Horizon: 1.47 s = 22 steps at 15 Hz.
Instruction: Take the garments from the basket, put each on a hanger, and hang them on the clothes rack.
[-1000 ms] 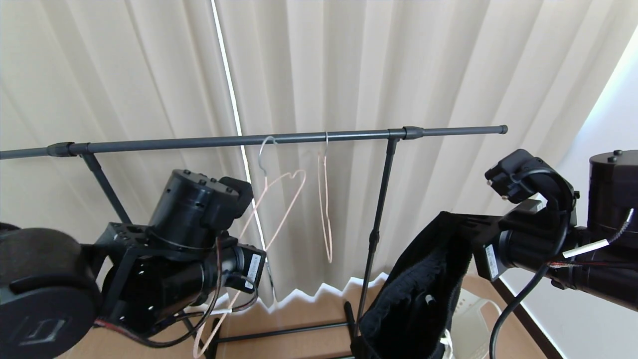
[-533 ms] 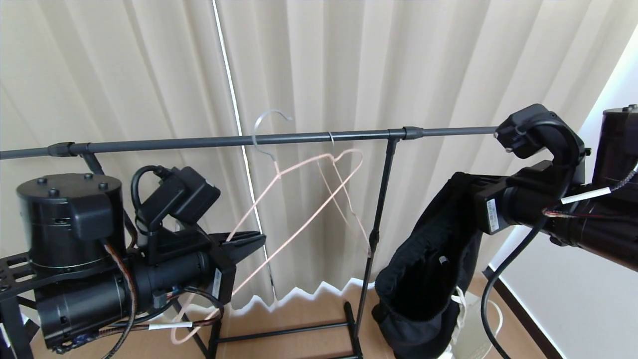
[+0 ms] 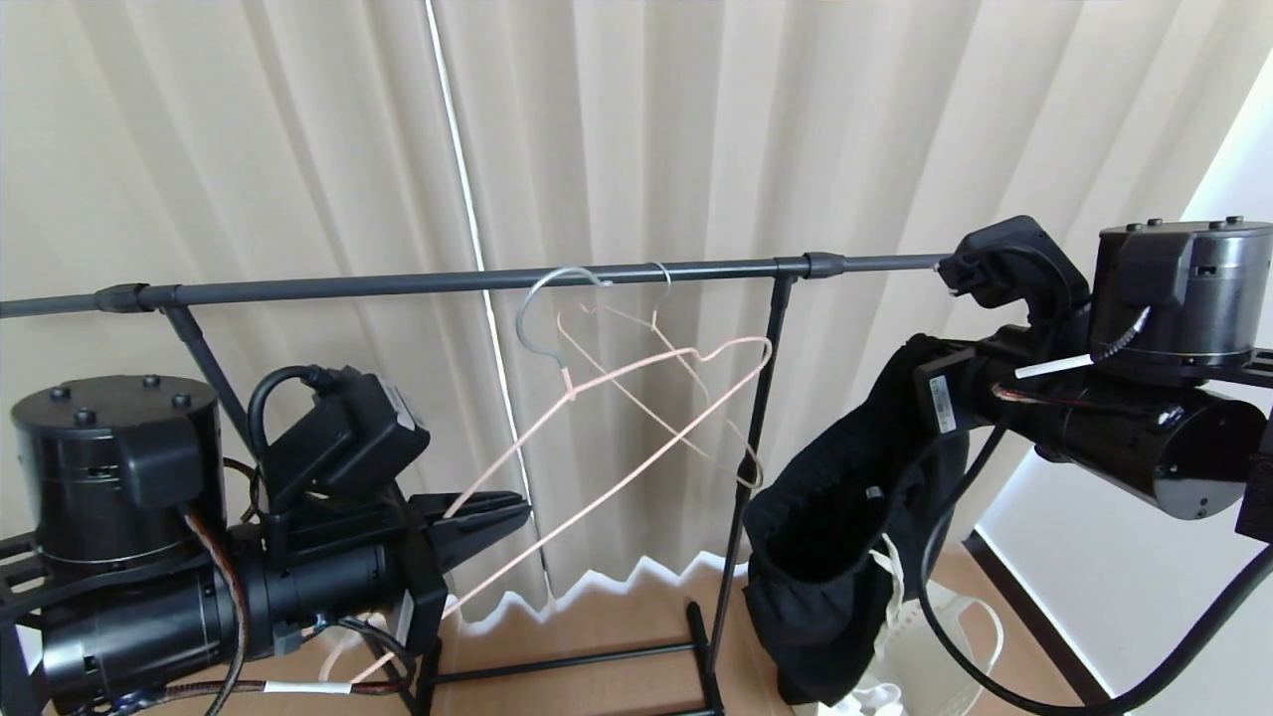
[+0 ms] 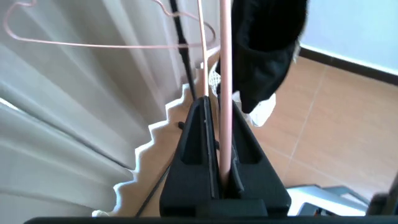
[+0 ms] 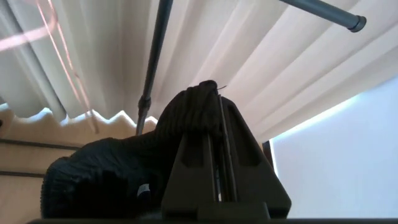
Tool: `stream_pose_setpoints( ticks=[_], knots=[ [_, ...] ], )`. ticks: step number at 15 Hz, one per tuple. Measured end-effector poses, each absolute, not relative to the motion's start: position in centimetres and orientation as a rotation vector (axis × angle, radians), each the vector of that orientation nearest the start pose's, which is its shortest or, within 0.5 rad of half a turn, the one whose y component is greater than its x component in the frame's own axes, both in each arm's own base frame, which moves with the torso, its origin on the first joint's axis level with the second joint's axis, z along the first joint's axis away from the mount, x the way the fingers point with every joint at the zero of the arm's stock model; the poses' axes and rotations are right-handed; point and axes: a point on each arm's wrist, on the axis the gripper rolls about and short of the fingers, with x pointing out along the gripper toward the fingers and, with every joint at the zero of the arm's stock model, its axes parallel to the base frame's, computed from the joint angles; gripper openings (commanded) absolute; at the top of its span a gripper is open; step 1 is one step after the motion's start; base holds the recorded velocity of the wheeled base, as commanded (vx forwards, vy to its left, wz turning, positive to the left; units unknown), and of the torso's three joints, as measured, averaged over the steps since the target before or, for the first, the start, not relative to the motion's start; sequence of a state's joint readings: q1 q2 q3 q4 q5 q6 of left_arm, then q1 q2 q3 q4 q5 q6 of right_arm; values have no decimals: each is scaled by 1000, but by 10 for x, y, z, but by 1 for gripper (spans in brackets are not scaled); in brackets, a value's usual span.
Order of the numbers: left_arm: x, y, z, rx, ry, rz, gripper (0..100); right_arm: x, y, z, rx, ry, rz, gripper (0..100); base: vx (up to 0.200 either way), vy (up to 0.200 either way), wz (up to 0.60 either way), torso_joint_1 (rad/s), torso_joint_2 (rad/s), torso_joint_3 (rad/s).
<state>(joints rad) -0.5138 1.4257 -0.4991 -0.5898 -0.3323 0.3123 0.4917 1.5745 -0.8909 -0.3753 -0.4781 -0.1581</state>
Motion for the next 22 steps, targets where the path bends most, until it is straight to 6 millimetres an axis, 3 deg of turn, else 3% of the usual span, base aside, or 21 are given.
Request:
stream_pose_setpoints(
  ticks=[5, 10, 22],
  knots=[
    [169, -116, 150, 401, 241, -983, 0, 256, 125, 216, -303, 277, 25, 0, 0, 0, 0, 0, 0, 0],
    [163, -126, 145, 391, 265, -1039, 0, 254, 132, 212, -304, 286, 48, 0, 0, 0, 0, 0, 0, 0],
    [187, -162, 150, 273, 268, -982, 0, 226, 171, 205, -289, 285, 166, 0, 0, 0, 0, 0, 0, 0]
  ],
)
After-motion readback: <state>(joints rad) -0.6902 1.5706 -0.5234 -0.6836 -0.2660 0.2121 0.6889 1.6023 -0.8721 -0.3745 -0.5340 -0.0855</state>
